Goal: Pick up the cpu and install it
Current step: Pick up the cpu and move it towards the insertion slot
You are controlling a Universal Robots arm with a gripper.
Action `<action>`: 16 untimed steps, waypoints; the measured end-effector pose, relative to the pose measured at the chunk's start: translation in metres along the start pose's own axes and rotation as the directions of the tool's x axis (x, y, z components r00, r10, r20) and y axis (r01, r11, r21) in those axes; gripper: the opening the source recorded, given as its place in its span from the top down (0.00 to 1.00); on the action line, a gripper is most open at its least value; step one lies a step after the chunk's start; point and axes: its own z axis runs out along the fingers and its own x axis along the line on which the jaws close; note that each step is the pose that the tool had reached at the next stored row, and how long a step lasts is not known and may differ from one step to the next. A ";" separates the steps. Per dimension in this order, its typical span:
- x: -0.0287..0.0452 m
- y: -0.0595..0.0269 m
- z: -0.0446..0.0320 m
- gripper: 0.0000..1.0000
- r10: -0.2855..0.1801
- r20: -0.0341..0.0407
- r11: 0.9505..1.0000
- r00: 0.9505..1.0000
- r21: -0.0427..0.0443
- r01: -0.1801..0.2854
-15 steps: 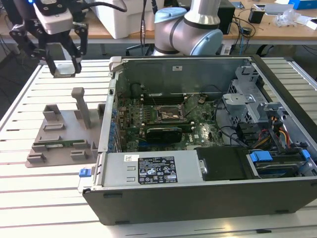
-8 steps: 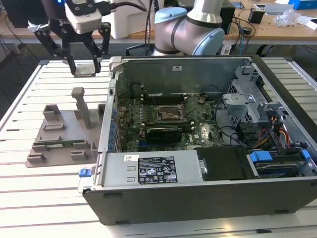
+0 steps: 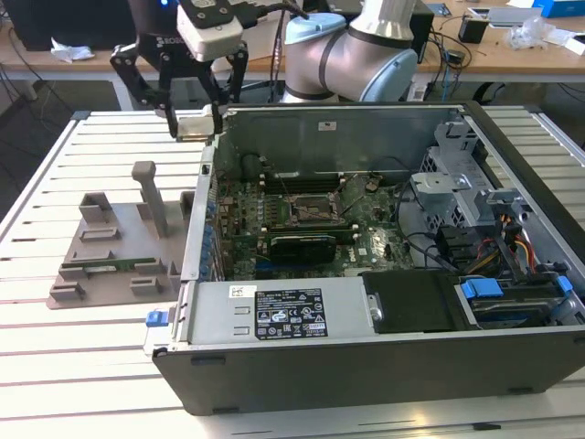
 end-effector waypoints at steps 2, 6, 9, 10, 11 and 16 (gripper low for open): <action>-0.0090 -0.0007 0.0003 0.45 0.000 0.000 1.000 1.000 0.000 0.000; -0.0256 -0.0018 0.0029 0.45 0.006 0.000 1.000 1.000 0.002 -0.006; -0.0339 -0.0020 0.0049 0.45 0.018 0.000 1.000 1.000 0.004 -0.018; -0.0369 -0.0020 0.0056 0.45 0.020 0.000 1.000 1.000 0.004 -0.020; -0.0416 -0.0020 0.0067 0.45 0.024 0.000 1.000 1.000 0.004 -0.024; -0.0615 -0.0013 0.0106 0.45 0.035 0.000 0.999 0.999 0.006 -0.035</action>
